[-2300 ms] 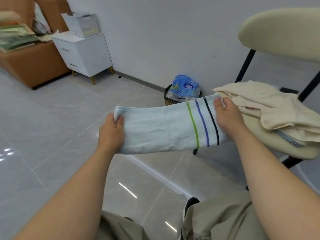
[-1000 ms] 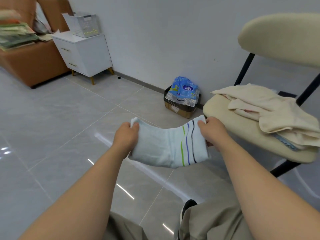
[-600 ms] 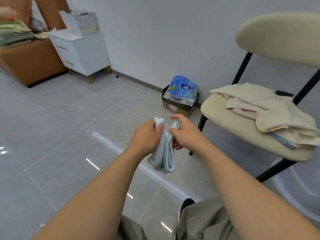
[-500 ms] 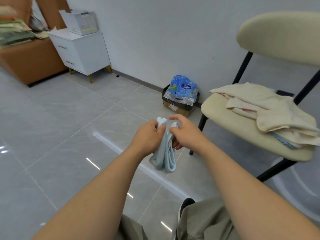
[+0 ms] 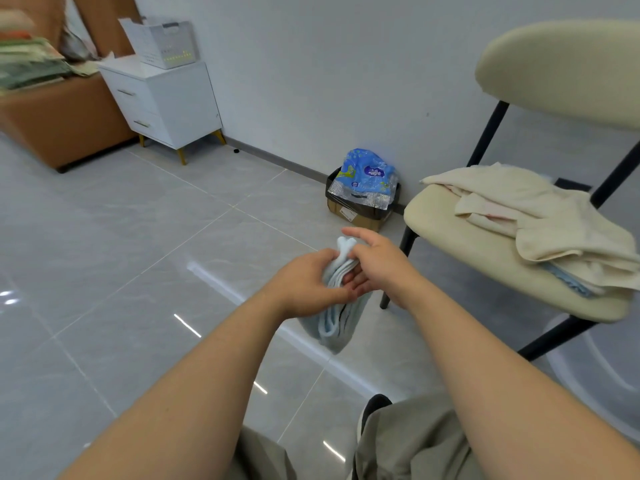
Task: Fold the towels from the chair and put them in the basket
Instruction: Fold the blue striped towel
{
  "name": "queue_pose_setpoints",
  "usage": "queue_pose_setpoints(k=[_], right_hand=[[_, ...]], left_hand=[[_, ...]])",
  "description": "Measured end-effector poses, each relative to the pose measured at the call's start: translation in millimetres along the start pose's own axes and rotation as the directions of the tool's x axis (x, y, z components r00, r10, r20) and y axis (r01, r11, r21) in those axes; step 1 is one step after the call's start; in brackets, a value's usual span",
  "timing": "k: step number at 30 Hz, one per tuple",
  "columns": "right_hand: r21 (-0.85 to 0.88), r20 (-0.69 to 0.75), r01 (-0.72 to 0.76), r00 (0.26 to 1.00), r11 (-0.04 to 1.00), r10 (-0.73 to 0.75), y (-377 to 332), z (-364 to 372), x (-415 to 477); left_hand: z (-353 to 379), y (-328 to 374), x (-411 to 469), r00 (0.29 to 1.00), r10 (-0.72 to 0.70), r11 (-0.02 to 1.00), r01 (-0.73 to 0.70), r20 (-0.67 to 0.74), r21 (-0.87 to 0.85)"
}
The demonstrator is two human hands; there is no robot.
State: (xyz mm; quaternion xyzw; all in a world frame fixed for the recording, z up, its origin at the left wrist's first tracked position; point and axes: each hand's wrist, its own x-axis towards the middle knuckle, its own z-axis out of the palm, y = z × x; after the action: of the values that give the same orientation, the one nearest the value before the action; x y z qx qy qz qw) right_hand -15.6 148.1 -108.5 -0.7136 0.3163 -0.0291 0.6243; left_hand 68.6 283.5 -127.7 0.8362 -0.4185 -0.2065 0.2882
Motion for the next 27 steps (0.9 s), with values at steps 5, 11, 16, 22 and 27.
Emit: queue_pose_setpoints(k=[5, 11, 16, 22, 27], right_hand=[[0.098, 0.088, -0.053, 0.995, 0.994, 0.044, -1.4, -4.5, -3.0], [-0.112, 0.245, -0.008, 0.969, 0.994, 0.035, 2.4, -22.4, -2.9], [-0.376, 0.254, 0.114, 0.967, 0.92, -0.016, 10.0, -30.0, 1.1], [-0.091, 0.207, 0.243, 0.953, 0.966, -0.22, 5.9, -32.9, 5.0], [-0.088, 0.004, 0.291, 0.956, 0.953, -0.292, 0.8, -25.5, 4.6]], left_hand=[[1.4, -1.5, -2.0, 0.997, 0.054, 0.993, -0.06, 0.058, 0.104], [-19.1, -4.1, -3.6, 1.0, 0.015, 0.997, -0.016, 0.014, 0.074], [-34.5, -6.0, -7.4, 0.999, 0.002, 1.0, -0.001, 0.038, -0.021], [-55.4, -18.1, -11.7, 0.978, -0.193, 0.926, 0.157, -0.075, -0.344], [-62.7, -15.0, -13.3, 0.941, -0.34, 0.699, 0.246, -0.009, -0.671]])
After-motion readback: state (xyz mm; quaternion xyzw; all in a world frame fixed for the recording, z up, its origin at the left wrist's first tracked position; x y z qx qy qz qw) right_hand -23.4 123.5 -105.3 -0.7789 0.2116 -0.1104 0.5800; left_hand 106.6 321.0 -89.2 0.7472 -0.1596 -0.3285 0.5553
